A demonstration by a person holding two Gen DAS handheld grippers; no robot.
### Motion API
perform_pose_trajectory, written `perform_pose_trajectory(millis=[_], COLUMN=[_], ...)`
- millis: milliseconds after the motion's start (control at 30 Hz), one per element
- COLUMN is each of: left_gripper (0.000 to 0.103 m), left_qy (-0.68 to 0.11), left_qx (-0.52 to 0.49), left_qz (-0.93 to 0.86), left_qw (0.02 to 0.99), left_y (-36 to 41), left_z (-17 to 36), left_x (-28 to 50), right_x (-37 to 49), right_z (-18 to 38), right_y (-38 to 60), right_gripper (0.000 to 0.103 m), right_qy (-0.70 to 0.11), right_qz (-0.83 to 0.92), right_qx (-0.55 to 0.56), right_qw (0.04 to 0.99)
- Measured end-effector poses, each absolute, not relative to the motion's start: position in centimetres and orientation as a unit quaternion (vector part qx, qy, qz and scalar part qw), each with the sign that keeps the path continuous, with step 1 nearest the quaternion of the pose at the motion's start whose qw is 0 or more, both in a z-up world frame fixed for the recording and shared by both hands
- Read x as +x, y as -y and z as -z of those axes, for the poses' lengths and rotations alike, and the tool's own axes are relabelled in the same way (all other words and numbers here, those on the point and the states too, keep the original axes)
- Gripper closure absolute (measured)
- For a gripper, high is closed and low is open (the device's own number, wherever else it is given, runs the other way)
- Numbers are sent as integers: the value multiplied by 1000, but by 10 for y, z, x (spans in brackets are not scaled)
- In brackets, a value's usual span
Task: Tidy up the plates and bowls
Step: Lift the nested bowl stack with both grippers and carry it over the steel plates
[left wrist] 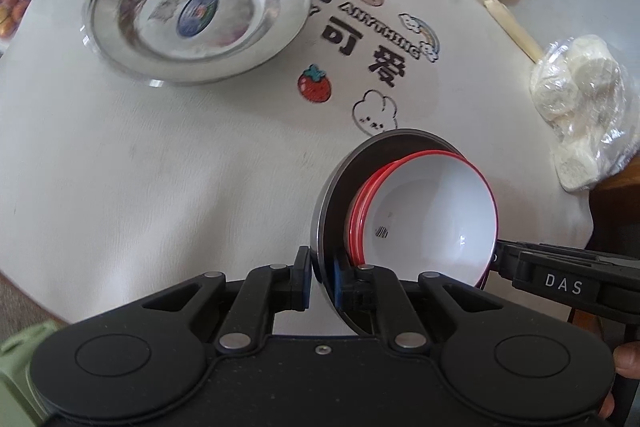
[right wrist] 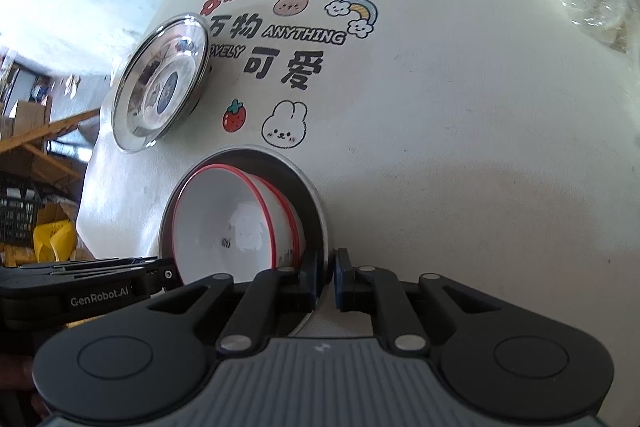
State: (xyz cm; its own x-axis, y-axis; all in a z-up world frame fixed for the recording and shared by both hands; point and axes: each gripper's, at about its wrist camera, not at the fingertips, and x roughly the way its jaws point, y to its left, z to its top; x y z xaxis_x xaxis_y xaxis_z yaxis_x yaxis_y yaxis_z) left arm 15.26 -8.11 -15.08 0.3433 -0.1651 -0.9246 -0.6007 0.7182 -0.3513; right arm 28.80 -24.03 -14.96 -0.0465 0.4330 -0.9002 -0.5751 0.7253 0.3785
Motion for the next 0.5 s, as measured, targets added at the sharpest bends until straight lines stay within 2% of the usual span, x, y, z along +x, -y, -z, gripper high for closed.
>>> perform_pose_trajectory(millis=[500], left_gripper=[95], left_qy=[-568], left_qx=[-284], left_qz=[-44], left_qw=[772], left_y=[48], left_z=[122], left_x=[189], right_x=[280], right_z=[125], right_y=[248], right_gripper=[94], right_qy=[-623], right_qz=[-276], right_qx=[50], right_qw=[730])
